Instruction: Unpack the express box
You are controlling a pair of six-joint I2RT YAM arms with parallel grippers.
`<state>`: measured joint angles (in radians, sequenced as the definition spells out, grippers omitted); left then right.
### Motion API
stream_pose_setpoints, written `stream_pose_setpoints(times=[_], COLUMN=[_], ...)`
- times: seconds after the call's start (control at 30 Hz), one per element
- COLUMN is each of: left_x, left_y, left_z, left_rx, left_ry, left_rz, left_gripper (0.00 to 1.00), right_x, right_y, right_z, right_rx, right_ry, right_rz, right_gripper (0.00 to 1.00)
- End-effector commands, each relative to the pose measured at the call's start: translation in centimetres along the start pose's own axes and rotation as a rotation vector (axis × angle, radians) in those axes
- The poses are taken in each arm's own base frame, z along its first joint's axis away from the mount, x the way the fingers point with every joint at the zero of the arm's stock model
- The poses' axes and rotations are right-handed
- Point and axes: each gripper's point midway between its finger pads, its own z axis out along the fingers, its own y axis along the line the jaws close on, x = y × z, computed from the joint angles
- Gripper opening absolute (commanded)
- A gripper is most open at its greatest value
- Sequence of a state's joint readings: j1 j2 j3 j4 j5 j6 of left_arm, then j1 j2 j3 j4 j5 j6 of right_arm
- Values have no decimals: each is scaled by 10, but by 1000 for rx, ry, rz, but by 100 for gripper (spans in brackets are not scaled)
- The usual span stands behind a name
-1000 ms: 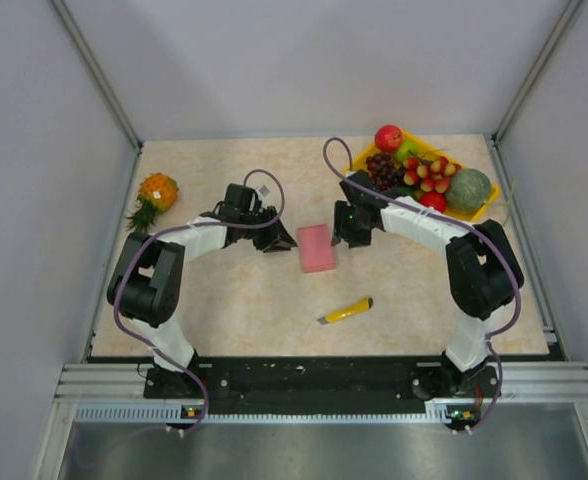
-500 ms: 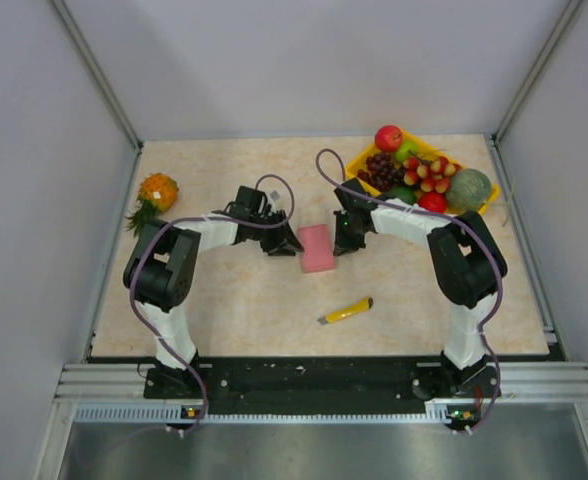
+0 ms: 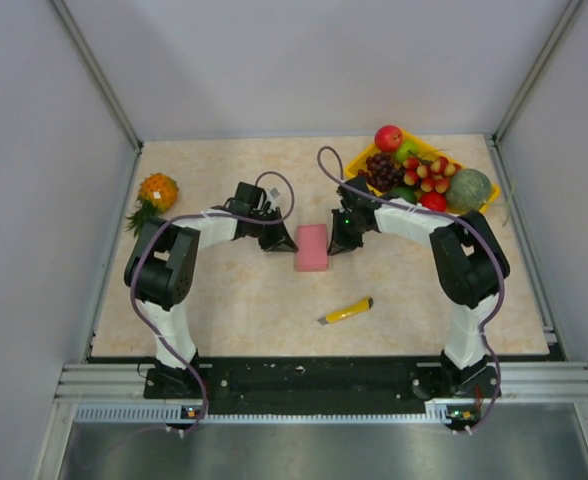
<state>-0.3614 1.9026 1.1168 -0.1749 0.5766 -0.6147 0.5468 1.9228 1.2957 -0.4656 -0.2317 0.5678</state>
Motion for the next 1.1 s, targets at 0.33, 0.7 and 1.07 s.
stream_pose_setpoints(times=[0.33,0.7,1.07], left_x=[22,9,-27], left_y=[38,53,51], left_z=[4,-12,-71], left_rx=[-59,-67,-93], left_ry=[33,-26,-224], left_rz=[-110,-192,-212], left_gripper=[0,0,12], right_x=[-30,-20,-43], right_y=[84,122,125], right_z=[-45,-27,-60], right_rx=[-324,-349,-307], right_ry=[-99,-51,-185], right_rz=[-67,-126,-149], right_gripper=[9,9,11])
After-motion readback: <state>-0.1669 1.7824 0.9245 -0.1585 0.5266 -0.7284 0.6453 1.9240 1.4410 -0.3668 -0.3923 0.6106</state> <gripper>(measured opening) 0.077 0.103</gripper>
